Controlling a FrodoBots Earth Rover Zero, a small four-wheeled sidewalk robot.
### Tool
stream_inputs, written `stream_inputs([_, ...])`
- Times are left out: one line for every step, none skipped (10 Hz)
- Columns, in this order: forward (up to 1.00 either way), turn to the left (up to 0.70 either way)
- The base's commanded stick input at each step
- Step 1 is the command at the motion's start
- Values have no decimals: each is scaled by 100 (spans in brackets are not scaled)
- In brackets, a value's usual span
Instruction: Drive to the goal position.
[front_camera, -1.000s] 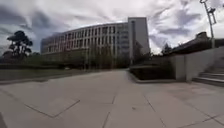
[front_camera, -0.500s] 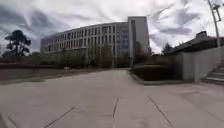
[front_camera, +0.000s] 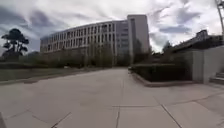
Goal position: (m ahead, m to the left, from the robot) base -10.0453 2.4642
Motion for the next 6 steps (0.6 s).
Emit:
stream_inputs([100,-39])
stream_inputs([100,-39])
stream_inputs([100,-39])
stream_inputs([100,-39])
stream_inputs([100,-39])
stream_inputs([100,-39])
